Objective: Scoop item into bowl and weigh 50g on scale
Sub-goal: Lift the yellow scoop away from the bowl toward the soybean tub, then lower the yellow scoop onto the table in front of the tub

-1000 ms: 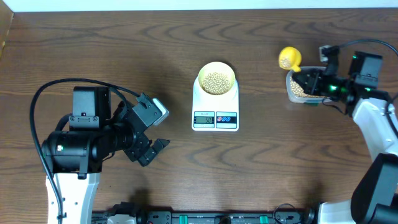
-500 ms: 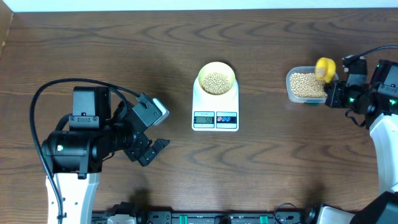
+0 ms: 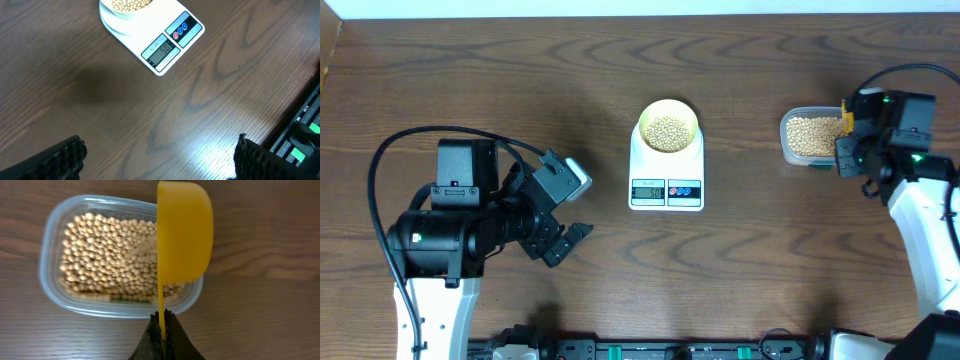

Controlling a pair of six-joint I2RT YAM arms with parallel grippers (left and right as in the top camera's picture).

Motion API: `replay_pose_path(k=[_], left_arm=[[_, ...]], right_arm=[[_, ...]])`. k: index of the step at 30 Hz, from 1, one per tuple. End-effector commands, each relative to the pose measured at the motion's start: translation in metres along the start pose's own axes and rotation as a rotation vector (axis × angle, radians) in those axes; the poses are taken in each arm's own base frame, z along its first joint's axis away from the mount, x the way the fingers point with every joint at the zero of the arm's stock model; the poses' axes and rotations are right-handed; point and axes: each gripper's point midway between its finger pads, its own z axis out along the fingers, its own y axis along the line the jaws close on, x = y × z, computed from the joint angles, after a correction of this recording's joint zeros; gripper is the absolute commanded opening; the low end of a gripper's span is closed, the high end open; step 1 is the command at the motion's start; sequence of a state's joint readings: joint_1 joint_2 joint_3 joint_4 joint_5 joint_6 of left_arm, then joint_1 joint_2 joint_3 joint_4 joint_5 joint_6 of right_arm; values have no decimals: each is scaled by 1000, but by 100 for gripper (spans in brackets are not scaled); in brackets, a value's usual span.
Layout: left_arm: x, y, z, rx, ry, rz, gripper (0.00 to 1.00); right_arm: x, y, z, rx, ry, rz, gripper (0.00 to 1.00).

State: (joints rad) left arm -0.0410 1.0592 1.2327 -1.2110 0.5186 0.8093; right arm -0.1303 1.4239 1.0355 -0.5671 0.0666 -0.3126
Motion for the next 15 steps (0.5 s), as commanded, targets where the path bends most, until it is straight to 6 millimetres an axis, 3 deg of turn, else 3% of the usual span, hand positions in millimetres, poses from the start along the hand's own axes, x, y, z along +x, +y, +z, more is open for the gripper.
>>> replay_pose_path(k=[1,5,9,15], left_arm=[[-1,-1,-1,7,-9,3,96],[-1,-1,-1,7,-9,2,96],[-1,-1,-1,7,-9,2,97],[-1,-1,-1,7,-9,2,96]], right_arm=[[1,-14,-6,155,40,-118,1],[-3,-11,-7,171,34,-144,1],[-16,-5,-15,135,-35,-37,1],[-47,16,-71,-96,-256,87,1]])
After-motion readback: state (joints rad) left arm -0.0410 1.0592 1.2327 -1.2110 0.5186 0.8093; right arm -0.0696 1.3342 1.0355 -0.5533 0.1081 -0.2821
